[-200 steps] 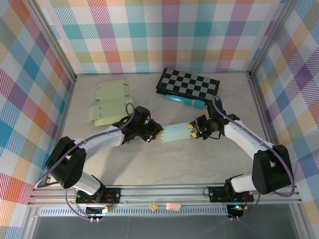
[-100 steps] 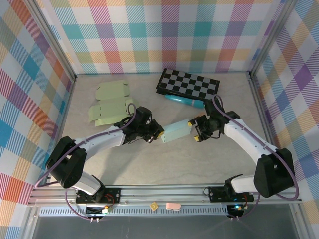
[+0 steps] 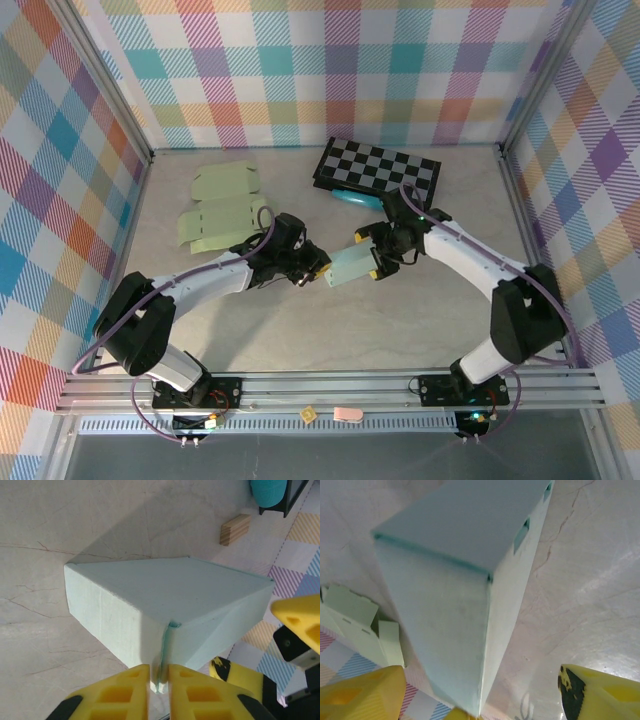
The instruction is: Fold the paper box
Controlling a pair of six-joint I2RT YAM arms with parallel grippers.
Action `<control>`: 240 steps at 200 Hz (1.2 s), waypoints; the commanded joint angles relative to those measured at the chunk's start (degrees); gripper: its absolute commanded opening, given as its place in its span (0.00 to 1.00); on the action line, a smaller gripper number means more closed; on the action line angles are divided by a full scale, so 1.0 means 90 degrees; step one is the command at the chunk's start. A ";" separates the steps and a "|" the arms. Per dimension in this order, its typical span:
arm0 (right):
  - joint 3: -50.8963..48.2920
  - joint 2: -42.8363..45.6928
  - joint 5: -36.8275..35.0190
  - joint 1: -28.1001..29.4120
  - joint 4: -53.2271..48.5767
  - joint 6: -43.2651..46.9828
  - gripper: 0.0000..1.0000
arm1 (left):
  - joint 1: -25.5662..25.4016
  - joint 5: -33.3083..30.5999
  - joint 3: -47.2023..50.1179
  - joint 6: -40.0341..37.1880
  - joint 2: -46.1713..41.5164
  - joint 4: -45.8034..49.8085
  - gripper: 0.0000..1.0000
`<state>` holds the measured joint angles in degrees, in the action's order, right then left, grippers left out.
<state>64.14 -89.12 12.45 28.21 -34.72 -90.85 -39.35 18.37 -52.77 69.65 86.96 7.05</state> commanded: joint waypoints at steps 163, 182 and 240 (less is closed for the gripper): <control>-0.0057 -0.0581 0.0189 0.0147 0.1094 0.0199 0.51 | 0.0783 -0.0599 -0.1101 -0.1148 -0.0760 0.2179 0.33; -0.0425 -0.0369 0.0146 0.0147 0.1486 0.0103 0.47 | 0.1207 -0.0642 -0.1024 -0.1323 -0.1127 0.2347 0.33; -0.1799 0.0073 -0.0062 -0.0260 0.4943 -0.0052 0.46 | 0.1774 -0.1049 -0.0075 -0.1297 -0.2420 0.2184 0.34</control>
<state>51.07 -88.66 13.10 28.05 -8.80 -90.00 -24.14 11.18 -57.69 58.41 68.95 25.80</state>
